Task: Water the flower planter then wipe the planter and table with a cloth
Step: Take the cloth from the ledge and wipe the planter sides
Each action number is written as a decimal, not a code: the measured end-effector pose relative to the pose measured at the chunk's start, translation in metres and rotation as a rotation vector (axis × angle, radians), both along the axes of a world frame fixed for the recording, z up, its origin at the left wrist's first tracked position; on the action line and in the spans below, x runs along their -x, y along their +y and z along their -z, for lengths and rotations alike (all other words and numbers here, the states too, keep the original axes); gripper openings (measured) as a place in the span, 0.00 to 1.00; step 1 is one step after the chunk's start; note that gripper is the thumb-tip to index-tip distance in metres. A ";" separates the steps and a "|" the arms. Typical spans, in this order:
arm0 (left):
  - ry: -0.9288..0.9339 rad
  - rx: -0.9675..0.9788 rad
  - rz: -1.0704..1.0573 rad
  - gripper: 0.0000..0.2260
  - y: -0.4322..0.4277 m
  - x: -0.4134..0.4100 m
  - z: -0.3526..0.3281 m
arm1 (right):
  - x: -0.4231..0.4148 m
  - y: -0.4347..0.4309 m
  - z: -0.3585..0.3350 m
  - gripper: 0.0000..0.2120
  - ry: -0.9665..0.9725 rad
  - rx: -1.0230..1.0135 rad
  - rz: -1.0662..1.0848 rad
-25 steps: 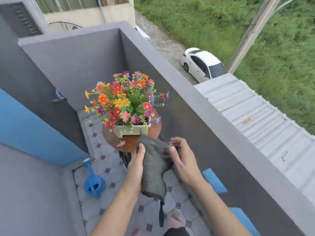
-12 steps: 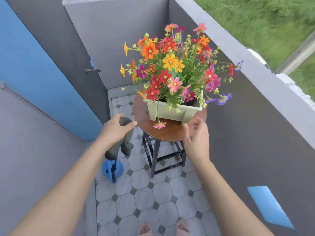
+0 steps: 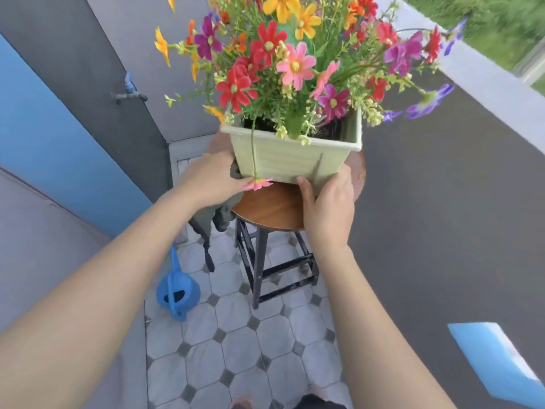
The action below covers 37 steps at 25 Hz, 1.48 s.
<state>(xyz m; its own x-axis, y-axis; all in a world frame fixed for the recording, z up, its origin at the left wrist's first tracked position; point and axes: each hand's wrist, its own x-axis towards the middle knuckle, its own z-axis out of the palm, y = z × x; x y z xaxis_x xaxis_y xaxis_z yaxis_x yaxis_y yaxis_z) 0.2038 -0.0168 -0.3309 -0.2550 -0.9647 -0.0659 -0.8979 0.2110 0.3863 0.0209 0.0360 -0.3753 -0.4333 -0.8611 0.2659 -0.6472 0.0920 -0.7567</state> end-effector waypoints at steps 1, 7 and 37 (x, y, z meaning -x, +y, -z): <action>0.009 0.010 0.007 0.21 0.000 0.000 0.003 | 0.002 -0.001 0.001 0.20 -0.007 -0.001 -0.003; 0.150 0.000 0.032 0.22 0.008 0.000 -0.013 | 0.012 0.006 -0.013 0.17 -0.014 0.046 -0.064; 0.189 0.417 -0.177 0.21 0.108 -0.032 -0.507 | 0.034 0.072 -0.517 0.21 -0.407 0.720 -0.098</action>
<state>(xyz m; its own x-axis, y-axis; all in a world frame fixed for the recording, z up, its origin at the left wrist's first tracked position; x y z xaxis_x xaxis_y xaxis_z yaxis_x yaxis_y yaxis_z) 0.2353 0.0913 0.1758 -0.0544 -0.9285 0.3673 -0.8563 0.2326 0.4612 -0.0127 0.1085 0.1414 -0.5467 -0.5793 0.6047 -0.2900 -0.5464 -0.7857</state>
